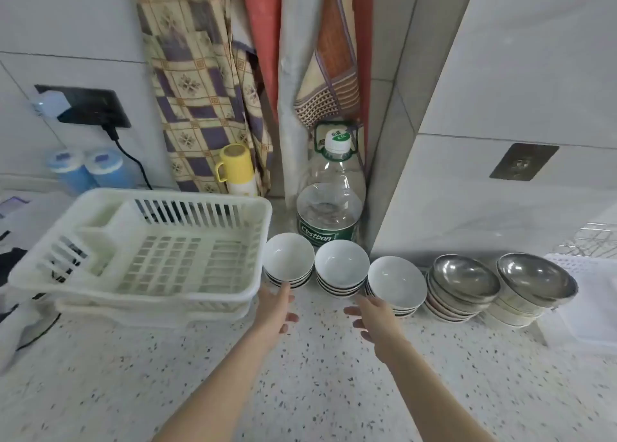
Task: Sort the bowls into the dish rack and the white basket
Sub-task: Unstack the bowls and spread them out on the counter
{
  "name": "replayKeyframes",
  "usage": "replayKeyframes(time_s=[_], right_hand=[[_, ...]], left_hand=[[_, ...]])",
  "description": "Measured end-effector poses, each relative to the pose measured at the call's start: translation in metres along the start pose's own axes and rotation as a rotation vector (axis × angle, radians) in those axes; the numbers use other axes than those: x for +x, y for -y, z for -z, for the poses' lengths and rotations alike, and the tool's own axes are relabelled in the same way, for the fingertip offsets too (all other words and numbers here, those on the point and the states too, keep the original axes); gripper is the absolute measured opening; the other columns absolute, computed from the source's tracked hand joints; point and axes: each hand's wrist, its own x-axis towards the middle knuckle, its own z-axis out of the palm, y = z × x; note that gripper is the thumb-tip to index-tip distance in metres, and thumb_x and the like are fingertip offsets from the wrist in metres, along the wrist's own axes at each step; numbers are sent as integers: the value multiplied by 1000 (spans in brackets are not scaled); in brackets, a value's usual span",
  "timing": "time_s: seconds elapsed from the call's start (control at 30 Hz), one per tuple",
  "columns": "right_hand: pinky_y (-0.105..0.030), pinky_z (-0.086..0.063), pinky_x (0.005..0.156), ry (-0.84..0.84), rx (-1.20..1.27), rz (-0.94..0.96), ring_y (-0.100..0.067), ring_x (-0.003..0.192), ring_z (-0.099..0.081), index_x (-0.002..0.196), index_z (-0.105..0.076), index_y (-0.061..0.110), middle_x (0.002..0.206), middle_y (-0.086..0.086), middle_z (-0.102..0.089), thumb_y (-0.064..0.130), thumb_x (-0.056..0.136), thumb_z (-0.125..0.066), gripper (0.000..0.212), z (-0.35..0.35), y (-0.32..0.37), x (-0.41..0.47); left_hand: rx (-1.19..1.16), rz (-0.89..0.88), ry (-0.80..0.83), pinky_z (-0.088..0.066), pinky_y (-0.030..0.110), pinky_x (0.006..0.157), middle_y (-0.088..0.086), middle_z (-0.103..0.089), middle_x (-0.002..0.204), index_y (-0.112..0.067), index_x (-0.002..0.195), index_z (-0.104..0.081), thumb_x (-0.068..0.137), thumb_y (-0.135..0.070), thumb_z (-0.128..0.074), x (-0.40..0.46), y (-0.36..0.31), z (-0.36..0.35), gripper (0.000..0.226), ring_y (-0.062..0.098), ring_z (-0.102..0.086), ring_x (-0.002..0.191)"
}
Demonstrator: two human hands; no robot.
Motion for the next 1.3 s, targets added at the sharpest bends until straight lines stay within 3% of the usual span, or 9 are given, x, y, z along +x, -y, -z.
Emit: replayKeyframes(time_s=[0.13,0.33,0.43,0.53,0.67,0.77,0.9,1.07,1.3], right_hand=[[-25,-32,54,-74,127,-62,-15,58,-45,116,-53,9,90,-2,-73,29,99,-46,27,-26,9,17],[-26,-31,45,-219,99,15,-16,55,-39,117,-51,12,80,-5,-74,27,98,-42,27,-55,15,30],[-24,-33,48,-361,16,56,-14,57,-47,109,-53,12,71,0,-71,26,98,-40,22,-63,12,37],[-25,-35,51,-459,16,72,-12,63,-53,101,-55,9,63,5,-68,20,94,-42,18,-69,10,42],[-24,-36,52,-480,36,76,-15,59,-50,98,-58,8,59,4,-67,8,86,-41,21,-70,12,47],[-25,-37,53,-488,51,62,-14,57,-48,95,-60,6,59,1,-67,4,82,-41,23,-68,14,50],[-25,-39,55,-514,53,98,-14,61,-53,93,-58,7,57,2,-67,7,84,-42,19,-68,15,48],[-25,-38,52,-533,45,162,-14,60,-55,93,-55,6,58,-2,-67,9,89,-38,17,-68,19,43],[-26,-39,51,-522,86,269,-3,51,-55,87,-50,14,60,-4,-67,10,91,-37,14,-55,24,20]], left_hand=[[-44,-10,-42,-26,21,40,12,-66,117,-26,107,-42,102,-35,-46,16,-6,-2,11,16,-48,51],[-49,-64,-37,-26,17,32,20,-71,103,-32,121,-37,100,-20,-46,24,-14,-1,25,2,-42,29],[-68,-117,-43,-27,15,31,17,-69,106,-31,119,-39,99,-12,-45,25,-12,0,29,0,-54,38],[-96,-113,-63,-27,15,31,15,-71,88,-32,115,-43,98,-12,-46,26,-12,-2,27,0,-49,34],[-127,-114,-111,-28,15,32,8,-72,70,-38,100,-44,95,-12,-46,31,-13,-5,27,7,-40,35],[-99,-147,-128,-32,15,33,8,-73,72,-32,110,-45,94,-11,-45,34,-12,-6,27,2,-53,40],[-77,-141,-136,-41,25,60,12,-75,89,-27,131,-43,96,-15,-44,38,-10,-7,37,-1,-54,39],[-196,-62,-119,-30,14,33,9,-71,68,-29,148,-30,98,-12,-40,41,-12,-9,53,8,-36,41],[-308,-87,-33,-24,14,34,3,-72,60,-36,104,-48,99,-6,-38,33,-11,-7,32,4,-25,31]])
